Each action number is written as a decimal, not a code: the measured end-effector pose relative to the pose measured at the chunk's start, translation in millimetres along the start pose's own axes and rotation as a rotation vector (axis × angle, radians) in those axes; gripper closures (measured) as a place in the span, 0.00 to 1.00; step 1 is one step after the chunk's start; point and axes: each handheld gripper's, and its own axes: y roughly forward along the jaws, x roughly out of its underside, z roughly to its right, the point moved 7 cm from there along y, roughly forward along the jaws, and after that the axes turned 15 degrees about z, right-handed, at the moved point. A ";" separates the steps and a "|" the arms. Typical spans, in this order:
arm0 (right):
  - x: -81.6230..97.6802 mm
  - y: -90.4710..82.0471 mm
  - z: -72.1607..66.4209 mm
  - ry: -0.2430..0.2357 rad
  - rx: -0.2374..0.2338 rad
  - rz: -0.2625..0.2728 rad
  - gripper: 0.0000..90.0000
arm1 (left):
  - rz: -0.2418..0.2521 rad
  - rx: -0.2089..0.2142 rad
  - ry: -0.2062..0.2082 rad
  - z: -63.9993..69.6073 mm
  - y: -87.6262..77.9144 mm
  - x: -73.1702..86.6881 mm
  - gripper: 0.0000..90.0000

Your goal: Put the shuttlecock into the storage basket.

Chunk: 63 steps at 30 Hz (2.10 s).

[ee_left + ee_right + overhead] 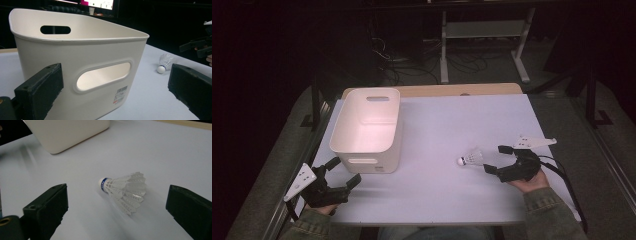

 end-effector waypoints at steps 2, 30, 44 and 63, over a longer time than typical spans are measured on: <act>0.8 1.3 0.8 0.002 -0.001 -0.011 0.09 | 0.000 0.000 -0.001 0.1 0.2 0.1 0.00; 10.8 14.6 -7.5 0.022 -0.128 -0.127 0.58 | 0.004 0.007 -0.005 0.3 0.8 -0.2 0.00; 25.0 21.2 0.3 0.042 -0.101 -0.238 0.98 | 0.009 0.009 -0.005 0.7 0.4 -1.1 0.00; 23.8 35.0 20.5 0.067 -0.051 -0.252 0.98 | 0.009 0.009 -0.012 0.6 0.5 -0.8 0.00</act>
